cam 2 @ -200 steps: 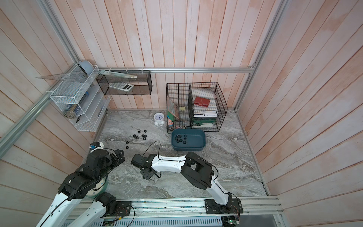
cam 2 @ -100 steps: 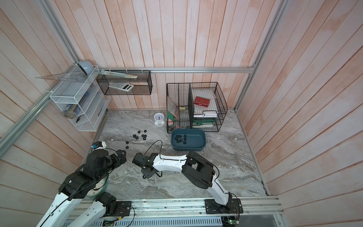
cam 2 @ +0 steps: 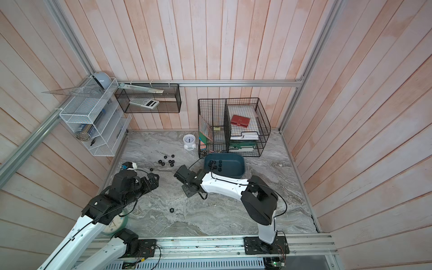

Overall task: Put the nuts on the desktop into the storage box
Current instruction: Pick up the nut from the center of the board, then place the nut in the storage box.

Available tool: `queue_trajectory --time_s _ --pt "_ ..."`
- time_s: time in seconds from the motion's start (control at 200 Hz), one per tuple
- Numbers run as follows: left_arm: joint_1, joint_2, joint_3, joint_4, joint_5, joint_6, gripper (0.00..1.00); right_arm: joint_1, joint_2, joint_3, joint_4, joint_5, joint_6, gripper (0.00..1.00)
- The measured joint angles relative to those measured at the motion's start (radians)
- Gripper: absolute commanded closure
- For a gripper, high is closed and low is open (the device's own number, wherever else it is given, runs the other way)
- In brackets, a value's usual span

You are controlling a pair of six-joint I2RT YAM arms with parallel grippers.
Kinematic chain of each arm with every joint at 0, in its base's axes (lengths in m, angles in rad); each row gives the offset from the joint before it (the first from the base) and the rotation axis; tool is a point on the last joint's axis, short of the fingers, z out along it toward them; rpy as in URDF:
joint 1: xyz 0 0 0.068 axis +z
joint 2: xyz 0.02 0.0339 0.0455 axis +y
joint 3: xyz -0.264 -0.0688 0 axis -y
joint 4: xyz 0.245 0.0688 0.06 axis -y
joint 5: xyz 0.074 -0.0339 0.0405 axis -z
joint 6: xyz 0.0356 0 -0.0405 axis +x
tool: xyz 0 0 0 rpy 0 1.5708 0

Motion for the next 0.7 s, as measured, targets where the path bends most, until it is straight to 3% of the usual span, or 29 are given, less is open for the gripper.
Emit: queue_trajectory --time_s 0.45,0.7 --pt "-0.063 0.279 0.121 0.171 0.099 0.028 0.00 -0.266 -0.103 -0.059 -0.014 0.089 -0.006 0.75" --pt "-0.064 0.374 0.200 0.211 0.115 0.063 0.00 -0.401 0.005 -0.004 0.014 0.080 -0.040 0.75"
